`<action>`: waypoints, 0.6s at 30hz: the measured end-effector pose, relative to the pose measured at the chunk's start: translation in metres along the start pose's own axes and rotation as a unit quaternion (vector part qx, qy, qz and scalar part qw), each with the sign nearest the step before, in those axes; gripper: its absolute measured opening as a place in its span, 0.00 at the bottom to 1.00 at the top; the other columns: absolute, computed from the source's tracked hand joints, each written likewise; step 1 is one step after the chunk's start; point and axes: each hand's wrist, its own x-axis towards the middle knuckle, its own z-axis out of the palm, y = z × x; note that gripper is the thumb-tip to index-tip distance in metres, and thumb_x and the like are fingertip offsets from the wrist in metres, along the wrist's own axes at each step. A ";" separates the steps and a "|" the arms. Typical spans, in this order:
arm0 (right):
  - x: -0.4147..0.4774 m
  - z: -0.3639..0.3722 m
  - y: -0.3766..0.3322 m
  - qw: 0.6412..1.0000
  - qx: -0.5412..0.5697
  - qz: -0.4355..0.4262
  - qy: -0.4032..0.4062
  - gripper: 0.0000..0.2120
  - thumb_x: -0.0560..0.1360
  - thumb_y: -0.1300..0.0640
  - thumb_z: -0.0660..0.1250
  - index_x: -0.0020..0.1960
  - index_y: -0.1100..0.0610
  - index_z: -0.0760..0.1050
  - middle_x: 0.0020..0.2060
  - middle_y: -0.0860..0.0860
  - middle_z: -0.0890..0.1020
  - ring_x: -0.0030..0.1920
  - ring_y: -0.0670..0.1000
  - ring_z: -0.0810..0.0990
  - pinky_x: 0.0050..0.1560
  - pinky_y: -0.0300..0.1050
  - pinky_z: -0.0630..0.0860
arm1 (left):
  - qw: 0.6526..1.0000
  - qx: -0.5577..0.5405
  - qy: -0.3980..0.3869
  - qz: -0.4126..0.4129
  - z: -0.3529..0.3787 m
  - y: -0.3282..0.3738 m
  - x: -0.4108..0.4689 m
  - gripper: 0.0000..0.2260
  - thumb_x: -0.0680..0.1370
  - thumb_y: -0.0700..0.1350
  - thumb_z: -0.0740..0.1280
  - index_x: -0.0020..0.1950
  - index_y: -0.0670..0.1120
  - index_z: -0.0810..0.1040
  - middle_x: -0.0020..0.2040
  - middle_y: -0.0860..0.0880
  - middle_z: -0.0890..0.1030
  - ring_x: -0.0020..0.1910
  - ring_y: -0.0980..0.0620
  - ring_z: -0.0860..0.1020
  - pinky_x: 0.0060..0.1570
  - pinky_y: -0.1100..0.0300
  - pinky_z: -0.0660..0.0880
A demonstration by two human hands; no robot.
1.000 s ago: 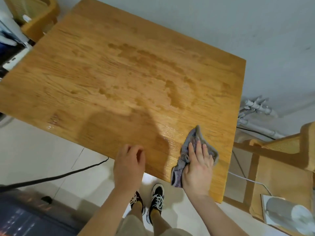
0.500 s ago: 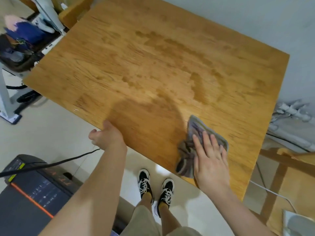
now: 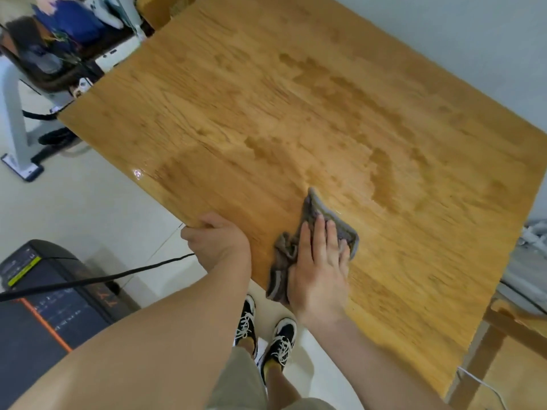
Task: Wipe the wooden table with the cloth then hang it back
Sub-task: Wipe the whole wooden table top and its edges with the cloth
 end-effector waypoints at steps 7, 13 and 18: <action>0.043 0.003 -0.041 0.991 -0.005 -0.131 -0.017 0.29 0.75 0.54 0.59 0.76 0.56 0.61 0.76 0.55 0.62 0.76 0.57 0.55 0.73 0.58 0.51 | 1.000 0.025 0.014 -0.003 0.005 0.004 0.000 0.19 0.81 0.52 0.52 0.61 0.37 0.65 0.58 0.35 0.76 0.55 0.34 0.75 0.42 0.52 0.61; 0.022 -0.011 -0.026 0.988 0.027 -0.149 -0.045 0.31 0.72 0.56 0.56 0.76 0.50 0.61 0.76 0.52 0.63 0.77 0.55 0.58 0.74 0.56 0.50 | 0.999 0.019 0.013 -0.032 -0.013 0.010 0.024 0.19 0.81 0.51 0.52 0.65 0.38 0.65 0.56 0.35 0.76 0.51 0.33 0.76 0.40 0.53 0.61; 0.000 -0.016 0.010 0.996 0.037 0.066 -0.039 0.33 0.71 0.54 0.52 0.76 0.44 0.56 0.76 0.50 0.61 0.77 0.53 0.55 0.73 0.57 0.50 | 0.992 0.001 -0.113 0.051 -0.014 -0.006 -0.003 0.19 0.82 0.52 0.50 0.68 0.42 0.61 0.58 0.41 0.76 0.48 0.40 0.77 0.42 0.55 0.69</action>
